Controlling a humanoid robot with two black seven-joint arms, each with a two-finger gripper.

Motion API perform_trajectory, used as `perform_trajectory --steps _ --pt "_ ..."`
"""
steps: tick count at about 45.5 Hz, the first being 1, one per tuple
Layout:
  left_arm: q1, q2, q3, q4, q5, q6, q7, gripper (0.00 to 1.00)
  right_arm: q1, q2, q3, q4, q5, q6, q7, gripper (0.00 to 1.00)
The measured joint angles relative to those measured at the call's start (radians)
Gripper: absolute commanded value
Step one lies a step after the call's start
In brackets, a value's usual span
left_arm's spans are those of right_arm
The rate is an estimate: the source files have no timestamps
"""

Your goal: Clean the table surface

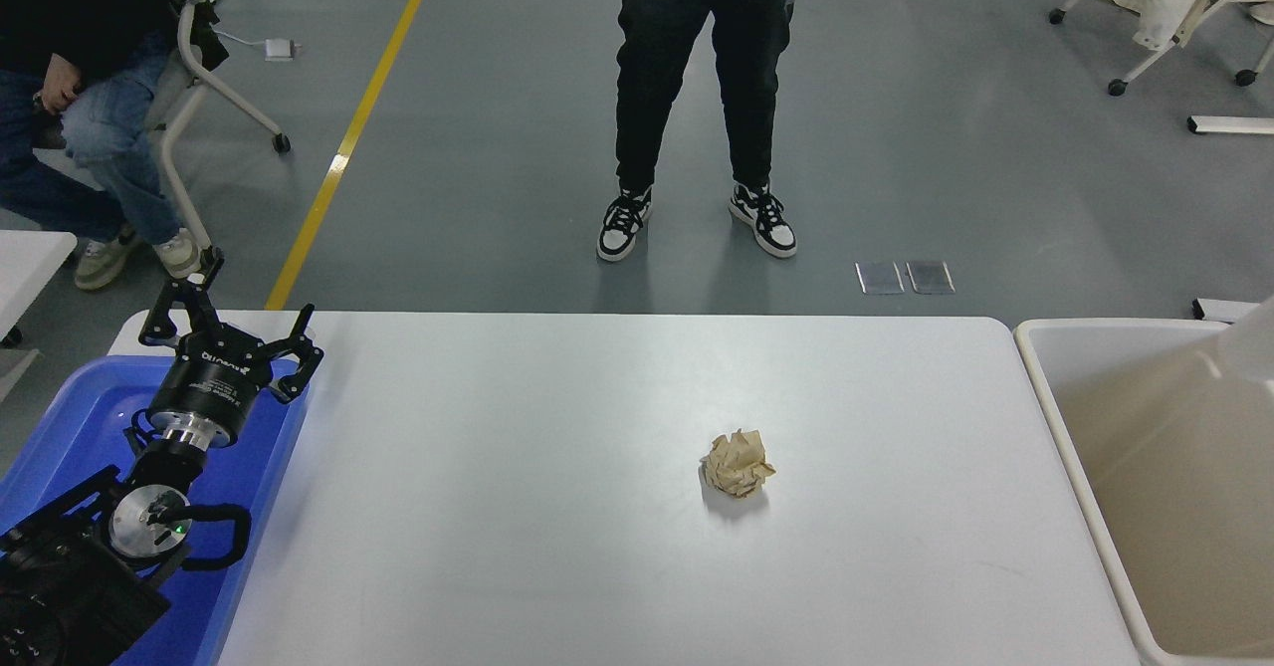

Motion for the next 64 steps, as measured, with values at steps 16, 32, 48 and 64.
perform_trajectory --steps 16,32,48,64 --pt "0.000 0.000 0.000 0.000 0.000 0.001 0.000 1.00 -0.189 0.223 -0.003 -0.306 0.148 -0.105 0.003 0.00" --pt "0.000 0.000 0.000 0.000 0.000 0.002 0.000 1.00 -0.324 0.469 -0.002 -0.659 0.251 -0.156 0.011 0.00" --pt "0.000 0.000 0.000 0.000 0.000 0.002 0.000 1.00 -0.404 0.659 -0.021 -0.955 0.335 -0.180 0.007 0.00" --pt "0.000 0.000 0.000 0.000 0.000 0.002 0.000 1.00 -0.436 0.780 -0.150 -1.109 0.487 -0.191 0.006 0.00"
